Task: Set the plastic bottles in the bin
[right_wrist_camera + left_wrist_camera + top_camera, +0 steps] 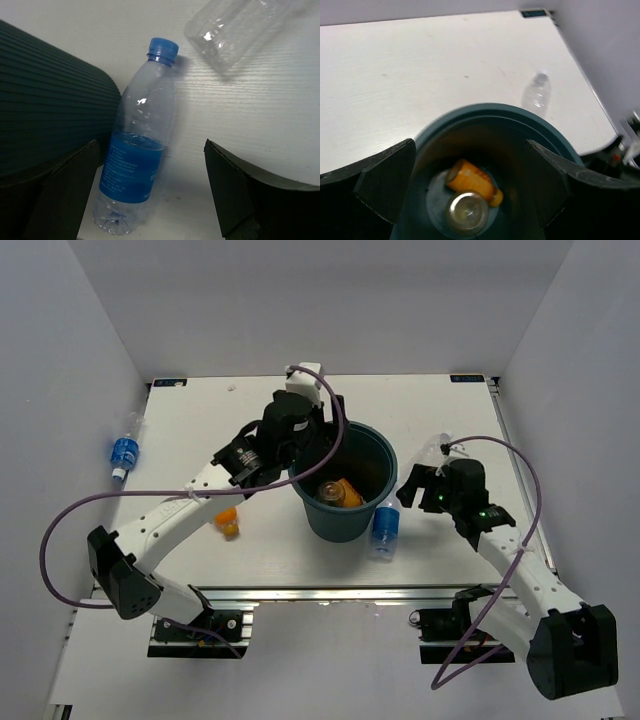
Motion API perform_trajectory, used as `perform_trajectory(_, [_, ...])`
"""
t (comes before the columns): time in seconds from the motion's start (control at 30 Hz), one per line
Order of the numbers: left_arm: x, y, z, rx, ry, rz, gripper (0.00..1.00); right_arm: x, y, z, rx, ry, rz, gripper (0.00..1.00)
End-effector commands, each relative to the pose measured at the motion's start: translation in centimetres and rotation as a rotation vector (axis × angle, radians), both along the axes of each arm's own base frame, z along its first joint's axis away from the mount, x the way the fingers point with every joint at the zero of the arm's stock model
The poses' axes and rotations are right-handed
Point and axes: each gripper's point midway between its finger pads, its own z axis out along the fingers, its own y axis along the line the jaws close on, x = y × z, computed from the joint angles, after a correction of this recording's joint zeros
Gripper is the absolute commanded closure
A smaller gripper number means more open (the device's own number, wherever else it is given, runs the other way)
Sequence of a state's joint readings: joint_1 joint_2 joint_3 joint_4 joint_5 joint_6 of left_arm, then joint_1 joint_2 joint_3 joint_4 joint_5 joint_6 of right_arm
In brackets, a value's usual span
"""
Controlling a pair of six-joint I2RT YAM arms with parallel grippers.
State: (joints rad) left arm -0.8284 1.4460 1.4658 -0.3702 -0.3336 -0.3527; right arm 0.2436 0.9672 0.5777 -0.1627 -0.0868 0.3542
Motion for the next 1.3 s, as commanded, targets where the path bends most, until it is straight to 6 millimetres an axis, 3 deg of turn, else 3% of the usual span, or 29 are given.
perform_trajectory(0.0, [1.1, 6.1, 2.9, -0.037, -0.049, 0.247, 0.02, 0.1, 1.0, 0.0, -0.009, -0.002, 0.031, 0.11])
perform_trajectory(0.07, [2.5, 9.3, 1.6, -0.060, -0.015, 0.309, 0.02, 0.0, 2.1, -0.5, 0.026, 0.014, 0.044, 0.11])
perform_trajectory(0.1, [2.6, 10.7, 2.1, -0.109, -0.018, 0.332, 0.02, 0.0, 2.6, -0.8, 0.034, 0.020, 0.052, 0.11])
perform_trajectory(0.13, [3.7, 13.5, 1.6, -0.124, -0.013, 0.404, 0.02, -0.1, 3.3, -1.0, 0.030, 0.022, 0.061, 0.11])
perform_trajectory(0.17, [4.0, 14.9, -0.1, -0.112, 0.012, 0.446, 0.02, 0.0, 3.6, -1.7, 0.014, 0.045, 0.054, 0.11])
perform_trajectory(0.2, [4.6, 17.3, -0.7, -0.127, 0.022, 0.514, 0.02, 0.2, 3.9, -1.8, 0.003, 0.050, 0.048, 0.11])
perform_trajectory(0.3, [5.2, 20.6, -4.5, -0.137, 0.114, 0.597, 0.02, 0.8, 3.9, -3.4, -0.042, 0.099, -0.021, 0.11])
perform_trajectory(0.4, [5.3, 22.9, -8.8, -0.156, 0.204, 0.670, 0.02, 1.2, 3.0, -5.2, -0.089, 0.154, -0.132, 0.11])
perform_trajectory(0.5, [5.4, 24.4, -11.5, -0.160, 0.281, 0.695, 0.02, 0.9, 2.3, -6.8, -0.111, 0.203, -0.200, 0.11])
perform_trajectory(0.63, [5.4, 25.0, -12.3, -0.149, 0.298, 0.714, 0.02, -0.1, 3.4, -8.7, -0.057, 0.258, -0.180, 0.13])
perform_trajectory(0.73, [5.3, 25.2, -12.2, -0.142, 0.293, 0.718, 0.02, -0.5, 3.8, -8.9, -0.035, 0.271, -0.164, 0.27])
perform_trajectory(0.87, [5.2, 25.3, -12.1, -0.141, 0.283, 0.721, 0.02, -0.6, 3.6, -7.3, -0.030, 0.234, -0.155, 0.45])
perform_trajectory(1.0, [5.2, 25.2, -12.7, -0.147, 0.283, 0.712, 0.02, 0.1, 3.0, -3.9, -0.019, 0.134, -0.177, 0.48])
perform_trajectory(1.17, [5.1, 25.2, -14.0, -0.135, 0.315, 0.712, 0.02, 1.8, 2.3, 3.9, 0.011, -0.075, -0.199, 0.49])
perform_trajectory(1.27, [5.2, 25.4, -13.8, -0.141, 0.308, 0.714, 0.02, 3.2, -0.9, 9.0, -0.032, -0.211, -0.361, 0.48])
